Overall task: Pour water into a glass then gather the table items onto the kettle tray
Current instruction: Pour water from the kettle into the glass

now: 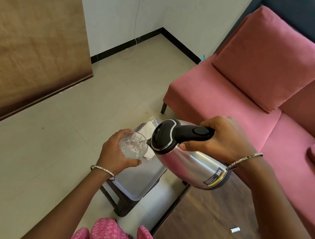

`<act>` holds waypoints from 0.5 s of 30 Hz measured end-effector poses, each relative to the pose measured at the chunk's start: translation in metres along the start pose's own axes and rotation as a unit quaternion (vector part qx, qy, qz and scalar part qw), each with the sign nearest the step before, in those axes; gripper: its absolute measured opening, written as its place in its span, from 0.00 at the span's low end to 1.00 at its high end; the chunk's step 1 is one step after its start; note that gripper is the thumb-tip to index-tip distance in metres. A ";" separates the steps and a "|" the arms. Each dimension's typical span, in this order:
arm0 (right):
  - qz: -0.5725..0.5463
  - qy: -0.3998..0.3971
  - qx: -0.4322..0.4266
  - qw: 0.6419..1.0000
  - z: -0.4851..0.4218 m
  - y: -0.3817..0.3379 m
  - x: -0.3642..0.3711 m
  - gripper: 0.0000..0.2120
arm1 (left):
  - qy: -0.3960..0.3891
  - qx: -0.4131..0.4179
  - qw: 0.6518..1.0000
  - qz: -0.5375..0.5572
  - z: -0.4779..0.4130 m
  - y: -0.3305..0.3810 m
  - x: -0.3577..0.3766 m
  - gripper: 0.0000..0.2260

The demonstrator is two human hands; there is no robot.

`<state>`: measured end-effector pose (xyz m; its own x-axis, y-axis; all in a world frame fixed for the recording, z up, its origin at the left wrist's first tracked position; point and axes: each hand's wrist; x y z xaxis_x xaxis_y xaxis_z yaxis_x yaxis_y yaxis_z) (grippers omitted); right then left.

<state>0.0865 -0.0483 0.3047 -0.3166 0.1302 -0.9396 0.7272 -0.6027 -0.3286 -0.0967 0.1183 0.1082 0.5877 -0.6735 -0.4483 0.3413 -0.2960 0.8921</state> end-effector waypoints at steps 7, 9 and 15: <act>-0.004 -0.005 0.003 1.000 0.002 -0.001 0.001 0.28 | -0.004 0.005 1.000 0.001 0.003 -0.001 0.001 0.40; -0.005 -0.009 0.005 1.000 0.003 -0.002 0.002 0.29 | -0.004 0.006 1.000 0.000 0.004 -0.001 0.001 0.40; -0.011 -0.015 0.003 1.000 0.006 -0.002 0.003 0.28 | -0.012 0.004 1.000 0.005 0.006 -0.002 0.002 0.40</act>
<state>0.0802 -0.0509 0.3029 -0.3508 0.1201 -0.9287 0.7166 -0.6040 -0.3488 -0.1003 0.1137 0.1061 0.5731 -0.6921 -0.4387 0.3306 -0.2946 0.8966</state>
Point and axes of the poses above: each hand's wrist, its own z-axis away from the middle knuckle, its own x-axis out of the palm, y = z × x, and after that the axes turned 1 degree about y, right-handed
